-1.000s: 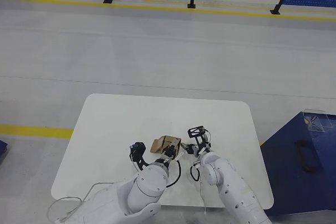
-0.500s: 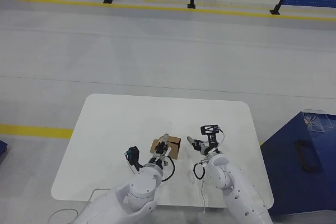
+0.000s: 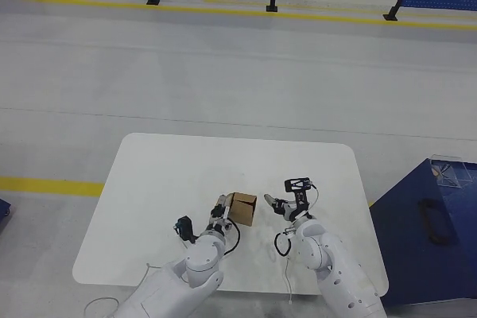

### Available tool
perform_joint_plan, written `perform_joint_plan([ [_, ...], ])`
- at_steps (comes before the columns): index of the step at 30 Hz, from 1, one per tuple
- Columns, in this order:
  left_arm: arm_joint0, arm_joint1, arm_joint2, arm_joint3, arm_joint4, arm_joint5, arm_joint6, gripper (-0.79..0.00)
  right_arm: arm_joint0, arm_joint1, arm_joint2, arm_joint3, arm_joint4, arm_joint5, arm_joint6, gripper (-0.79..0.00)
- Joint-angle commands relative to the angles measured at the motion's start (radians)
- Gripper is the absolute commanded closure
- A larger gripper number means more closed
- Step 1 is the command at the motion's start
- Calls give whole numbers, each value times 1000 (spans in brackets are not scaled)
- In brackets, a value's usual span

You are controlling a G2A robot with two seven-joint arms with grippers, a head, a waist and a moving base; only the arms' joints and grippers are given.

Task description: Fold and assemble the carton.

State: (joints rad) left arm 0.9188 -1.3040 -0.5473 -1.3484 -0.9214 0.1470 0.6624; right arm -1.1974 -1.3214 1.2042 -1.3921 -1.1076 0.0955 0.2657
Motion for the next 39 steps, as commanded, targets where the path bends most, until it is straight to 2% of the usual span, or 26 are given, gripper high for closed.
perform_joint_plan([
  [1,-5,-13,-5,26,-9,7,-4,-348,0,0,0,0,0,0,0,-785],
  [5,-5,-32,-24,66,-33,17,-13,-345,0,0,0,0,0,0,0,-785],
  [15,3,-67,-83,139,-85,34,-49,-256,0,0,0,0,0,0,0,-785],
  [21,9,-80,-118,162,-69,17,-54,-145,0,0,0,0,0,0,0,-785],
  [24,9,-88,-133,174,-68,28,-57,-120,0,0,0,0,0,0,0,-785],
  [27,13,-93,-145,178,-56,24,-63,-46,0,0,0,0,0,0,0,-785],
  [28,15,-95,-152,177,-51,19,-62,0,0,0,0,0,0,0,0,-785],
  [34,49,-97,-180,137,29,-27,-57,0,0,0,0,0,0,0,0,-785],
  [39,114,-84,-217,38,157,-98,-53,0,0,0,0,0,0,0,0,-785],
])
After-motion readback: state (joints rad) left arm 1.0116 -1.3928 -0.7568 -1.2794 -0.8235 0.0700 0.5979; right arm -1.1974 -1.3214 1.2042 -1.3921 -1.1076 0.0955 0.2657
